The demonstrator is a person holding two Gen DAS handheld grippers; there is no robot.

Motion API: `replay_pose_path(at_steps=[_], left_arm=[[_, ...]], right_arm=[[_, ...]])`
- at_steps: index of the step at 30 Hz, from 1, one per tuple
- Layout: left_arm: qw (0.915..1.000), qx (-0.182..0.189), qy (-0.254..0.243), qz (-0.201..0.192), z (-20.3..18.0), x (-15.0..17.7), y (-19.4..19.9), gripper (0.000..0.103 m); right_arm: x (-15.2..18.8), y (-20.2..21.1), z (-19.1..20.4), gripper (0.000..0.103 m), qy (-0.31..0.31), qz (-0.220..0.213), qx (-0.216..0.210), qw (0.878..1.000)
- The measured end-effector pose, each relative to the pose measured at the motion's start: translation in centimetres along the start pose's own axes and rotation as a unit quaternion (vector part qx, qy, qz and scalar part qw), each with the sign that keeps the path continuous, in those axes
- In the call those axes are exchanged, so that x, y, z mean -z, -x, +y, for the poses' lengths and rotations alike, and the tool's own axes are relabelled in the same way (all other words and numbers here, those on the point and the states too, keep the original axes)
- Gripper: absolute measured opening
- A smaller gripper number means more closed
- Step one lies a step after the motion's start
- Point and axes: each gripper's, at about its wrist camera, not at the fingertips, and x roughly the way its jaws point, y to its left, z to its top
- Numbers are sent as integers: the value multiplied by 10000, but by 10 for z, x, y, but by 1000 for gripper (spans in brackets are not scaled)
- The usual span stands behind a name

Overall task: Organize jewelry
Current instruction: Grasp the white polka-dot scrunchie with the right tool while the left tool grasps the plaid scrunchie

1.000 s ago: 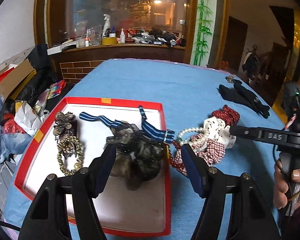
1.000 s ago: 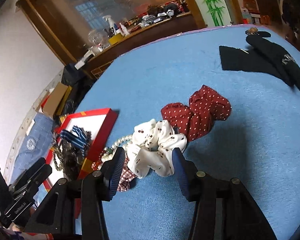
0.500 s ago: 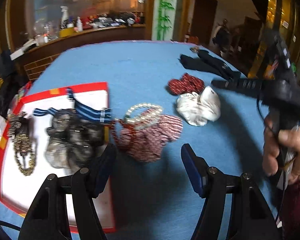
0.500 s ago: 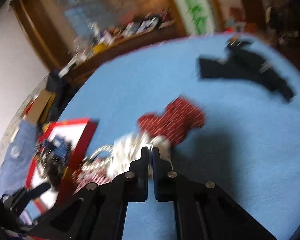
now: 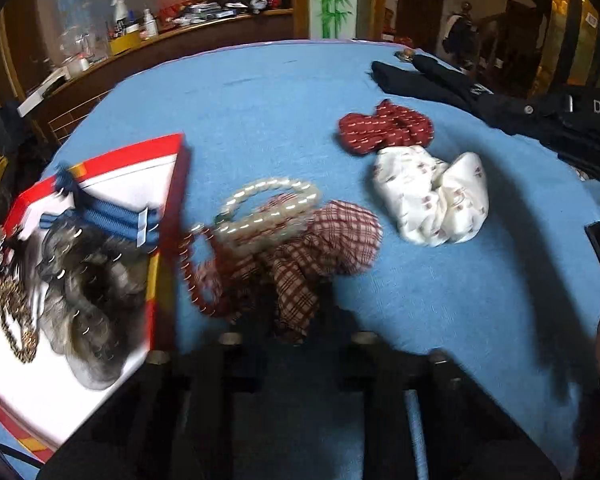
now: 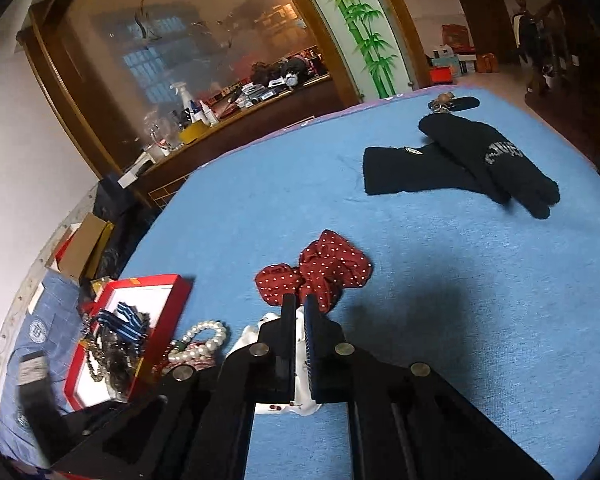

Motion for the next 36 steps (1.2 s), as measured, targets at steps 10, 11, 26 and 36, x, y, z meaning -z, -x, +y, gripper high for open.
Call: replay_pose_path(at_steps=[10,11,26,36], left_arm=[[9906,1172,-16,-700,-8,-12,32,8],[9908,1174,51,-675,-4,-10,31,10],[9932,789,-481,-707,-24,-2,30,66],[9932,804,-238,-804,-19,-7,18,6]], right_arm=[[-2,3,-18,16,-446,54,-124,9989],[-1,1,-18,17,-475,125,-159,9987],[13,-34,-18,44,-486,995,77,9938],[19,-25,1,7,87,676,403,9969]])
